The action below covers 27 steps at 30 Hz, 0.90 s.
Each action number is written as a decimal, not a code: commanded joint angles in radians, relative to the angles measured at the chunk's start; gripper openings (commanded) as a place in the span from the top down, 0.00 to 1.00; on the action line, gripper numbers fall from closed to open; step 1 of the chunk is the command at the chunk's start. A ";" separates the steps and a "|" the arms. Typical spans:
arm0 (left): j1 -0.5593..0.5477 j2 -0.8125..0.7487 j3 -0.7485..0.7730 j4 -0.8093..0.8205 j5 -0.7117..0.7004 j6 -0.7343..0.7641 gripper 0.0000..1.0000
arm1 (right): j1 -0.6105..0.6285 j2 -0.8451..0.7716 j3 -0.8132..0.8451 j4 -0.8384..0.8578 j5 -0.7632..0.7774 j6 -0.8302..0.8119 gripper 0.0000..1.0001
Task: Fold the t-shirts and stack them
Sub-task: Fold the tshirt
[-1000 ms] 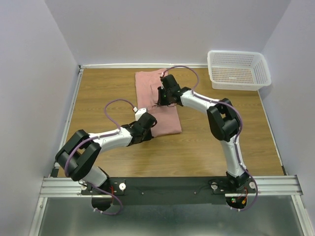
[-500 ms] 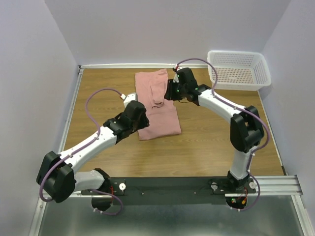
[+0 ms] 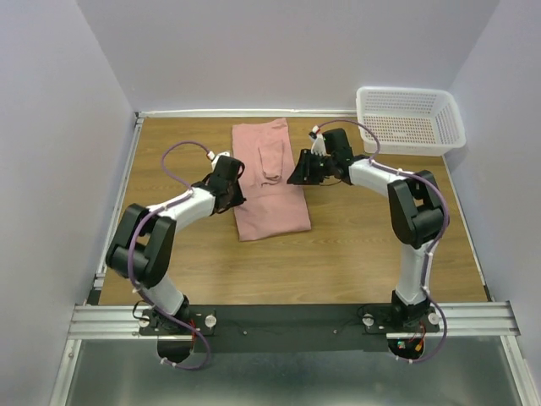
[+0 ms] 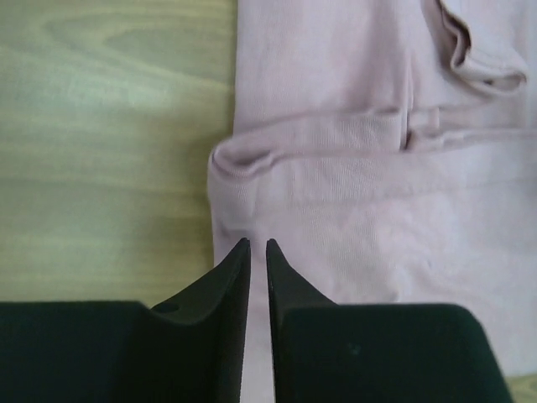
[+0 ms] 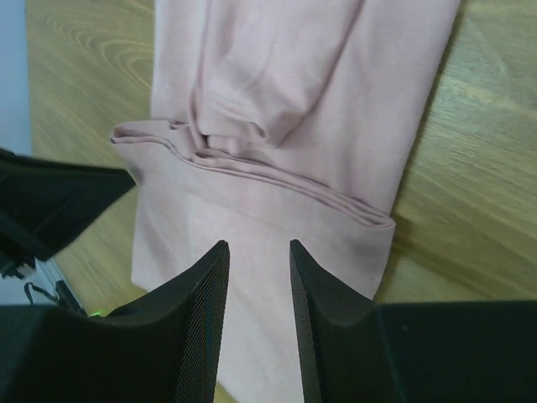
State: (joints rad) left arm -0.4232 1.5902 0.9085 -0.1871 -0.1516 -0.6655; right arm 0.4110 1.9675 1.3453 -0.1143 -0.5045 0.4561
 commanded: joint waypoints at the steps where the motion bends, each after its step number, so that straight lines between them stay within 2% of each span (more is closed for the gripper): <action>1: 0.037 0.115 0.090 0.063 0.029 0.060 0.81 | -0.041 0.106 0.021 0.096 -0.135 0.027 0.58; 6: 0.099 0.235 0.144 0.064 0.079 0.046 0.83 | -0.106 0.243 0.052 0.105 -0.175 0.021 0.60; 10: 0.124 0.232 0.135 0.054 0.127 0.049 0.80 | -0.135 0.242 0.029 0.105 -0.172 0.016 0.60; 14: 0.124 0.121 0.122 0.023 0.112 0.064 0.69 | -0.136 0.113 -0.003 0.104 -0.192 0.044 0.60; 15: 0.124 0.093 0.116 0.015 0.112 0.064 0.62 | -0.135 0.085 -0.020 0.105 -0.222 0.055 0.60; 18: 0.107 -0.069 0.073 -0.008 0.124 0.052 0.52 | -0.097 -0.025 -0.061 0.105 -0.294 0.093 0.58; 20: 0.060 -0.129 0.025 -0.009 0.147 0.035 0.50 | -0.072 -0.048 -0.093 0.105 -0.360 0.098 0.58; 24: -0.057 -0.225 -0.066 -0.012 0.222 -0.037 0.52 | -0.003 -0.068 -0.182 0.154 -0.465 0.101 0.59; 26: -0.095 -0.246 -0.103 0.004 0.257 -0.069 0.59 | 0.027 -0.075 -0.231 0.172 -0.482 0.089 0.61; 27: -0.133 -0.246 -0.144 0.015 0.261 -0.097 0.67 | 0.035 -0.071 -0.247 0.179 -0.494 0.085 0.62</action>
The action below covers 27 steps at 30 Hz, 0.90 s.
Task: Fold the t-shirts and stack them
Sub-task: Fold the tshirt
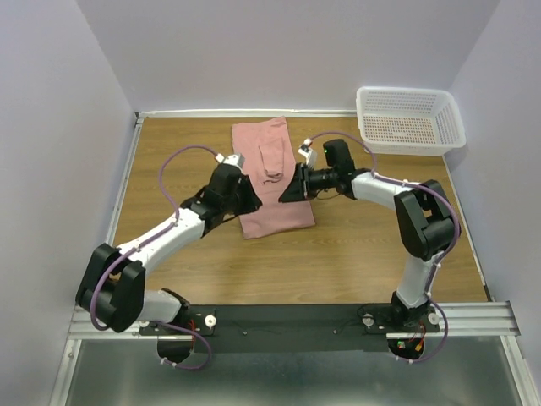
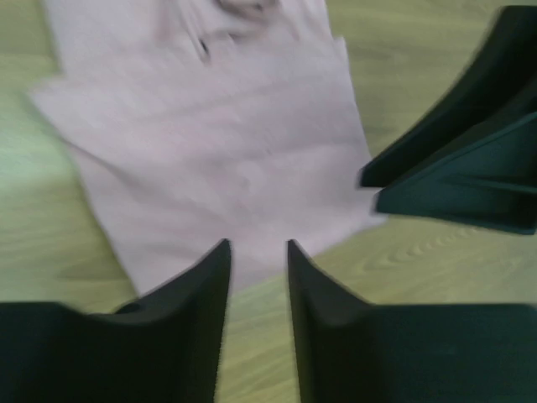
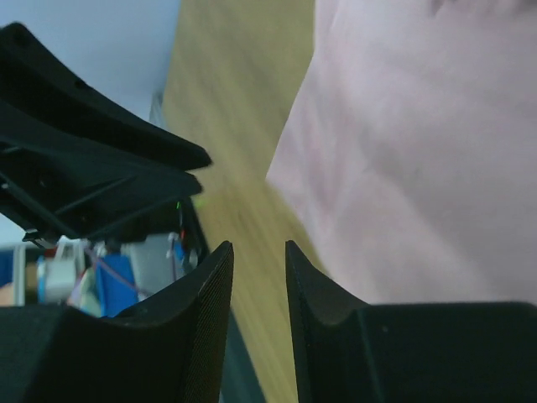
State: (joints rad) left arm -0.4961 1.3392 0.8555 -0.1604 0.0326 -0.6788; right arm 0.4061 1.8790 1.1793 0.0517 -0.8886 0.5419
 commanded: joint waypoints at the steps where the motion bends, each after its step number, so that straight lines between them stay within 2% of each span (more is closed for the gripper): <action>1: -0.071 0.009 -0.113 0.007 0.075 -0.096 0.71 | 0.049 0.023 -0.093 0.028 -0.124 -0.002 0.62; 5: -0.079 0.053 -0.203 0.041 -0.011 -0.146 0.89 | 0.046 0.110 -0.142 0.034 -0.174 -0.046 0.65; 7: -0.076 0.072 -0.217 0.044 -0.060 -0.168 0.92 | 0.039 0.156 -0.153 0.036 -0.177 -0.075 0.66; 13: -0.067 0.161 -0.245 0.018 -0.089 -0.232 0.93 | -0.052 0.255 -0.231 0.046 -0.159 -0.121 0.70; 16: -0.062 0.120 -0.289 0.010 -0.108 -0.268 0.94 | -0.102 0.247 -0.268 0.043 -0.162 -0.138 0.70; 23: -0.068 -0.021 -0.285 -0.077 -0.059 -0.272 0.92 | -0.101 0.045 -0.294 0.042 -0.142 -0.060 0.70; 27: -0.082 -0.136 -0.219 -0.084 -0.046 -0.301 0.84 | -0.104 -0.063 -0.279 0.043 -0.106 -0.023 0.70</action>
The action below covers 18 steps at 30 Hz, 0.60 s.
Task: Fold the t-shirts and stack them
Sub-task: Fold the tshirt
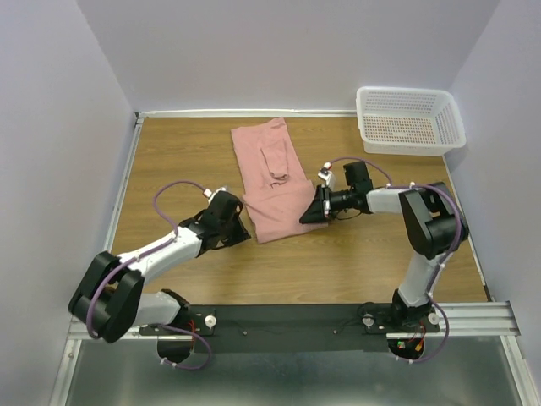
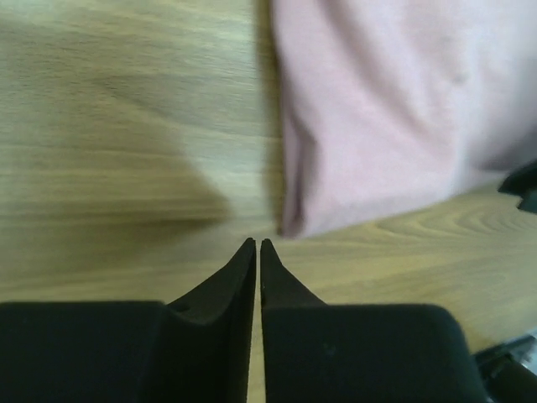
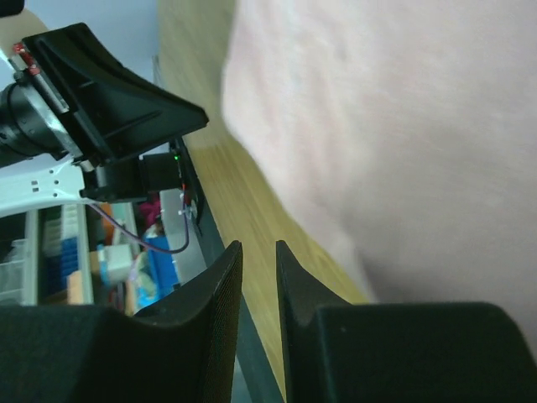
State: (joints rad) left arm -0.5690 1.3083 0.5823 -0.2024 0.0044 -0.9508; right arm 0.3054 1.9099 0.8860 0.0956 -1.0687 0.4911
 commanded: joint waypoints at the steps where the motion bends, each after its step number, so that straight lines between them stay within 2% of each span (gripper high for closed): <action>1: -0.009 -0.109 0.066 -0.031 -0.018 -0.032 0.83 | -0.003 -0.100 0.021 0.000 0.088 0.027 0.70; 3: -0.009 -0.097 0.105 -0.005 -0.020 -0.032 0.81 | -0.005 -0.095 0.030 0.000 0.128 0.024 0.70; 10: -0.011 0.132 0.208 0.076 -0.009 0.015 0.83 | -0.071 -0.028 0.021 0.007 0.153 0.001 0.71; 13: -0.011 0.228 0.179 0.072 -0.011 0.011 0.84 | -0.098 0.014 0.007 0.015 0.188 -0.002 0.71; 18: -0.011 0.264 0.070 0.037 -0.011 -0.034 0.84 | -0.118 0.032 -0.045 0.018 0.280 -0.011 0.71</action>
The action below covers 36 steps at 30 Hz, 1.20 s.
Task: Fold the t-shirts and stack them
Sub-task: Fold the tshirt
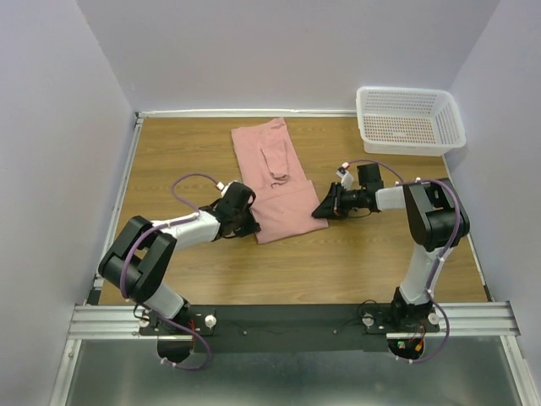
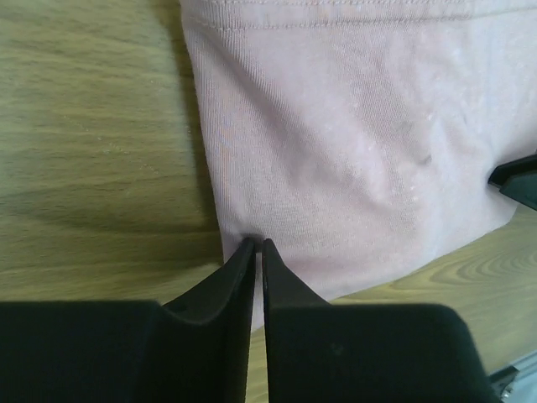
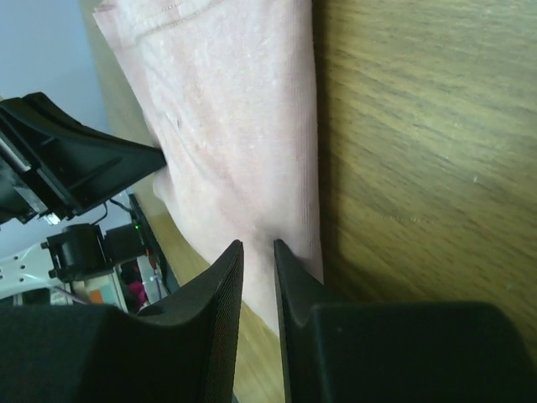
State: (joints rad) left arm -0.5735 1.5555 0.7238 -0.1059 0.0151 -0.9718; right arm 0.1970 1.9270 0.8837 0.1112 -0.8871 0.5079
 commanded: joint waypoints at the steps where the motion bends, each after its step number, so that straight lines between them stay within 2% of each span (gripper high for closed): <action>1: -0.006 0.005 -0.086 -0.072 -0.026 -0.027 0.84 | -0.008 0.009 -0.049 0.001 0.100 -0.028 0.71; 5: -0.006 -0.055 -0.126 -0.115 -0.059 -0.054 0.84 | -0.010 -0.060 -0.084 -0.002 0.134 -0.011 0.71; 8: -0.008 -0.106 -0.103 -0.176 -0.102 -0.048 0.80 | -0.002 -0.134 -0.104 -0.010 0.157 0.001 0.70; 11: -0.018 -0.178 -0.040 -0.266 -0.162 -0.044 0.67 | 0.027 -0.225 -0.095 -0.068 0.204 0.004 0.70; 12: -0.025 -0.198 -0.021 -0.291 -0.179 -0.044 0.54 | 0.039 -0.250 -0.088 -0.096 0.255 0.000 0.70; 13: -0.032 -0.236 -0.005 -0.335 -0.208 -0.041 0.47 | 0.067 -0.302 -0.071 -0.164 0.287 -0.011 0.69; 16: -0.077 -0.278 0.051 -0.415 -0.256 -0.065 0.33 | 0.116 -0.374 -0.049 -0.264 0.463 -0.032 0.61; 17: -0.101 -0.291 0.063 -0.466 -0.280 -0.074 0.28 | 0.146 -0.408 -0.039 -0.327 0.505 -0.031 0.55; 21: -0.141 -0.301 0.040 -0.523 -0.285 -0.128 0.27 | 0.226 -0.445 -0.006 -0.478 0.718 -0.032 0.35; 24: -0.154 -0.273 0.026 -0.520 -0.282 -0.156 0.27 | 0.297 -0.451 0.001 -0.551 0.806 -0.026 0.27; 27: -0.164 -0.221 0.042 -0.511 -0.285 -0.162 0.27 | 0.326 -0.457 -0.005 -0.578 0.846 -0.008 0.24; 36: -0.177 -0.121 0.106 -0.511 -0.302 -0.174 0.33 | 0.348 -0.476 -0.006 -0.591 0.860 -0.020 0.24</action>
State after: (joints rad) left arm -0.7456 1.4113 0.7986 -0.5922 -0.2272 -1.1168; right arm 0.5304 1.4849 0.8688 -0.4385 -0.0814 0.4892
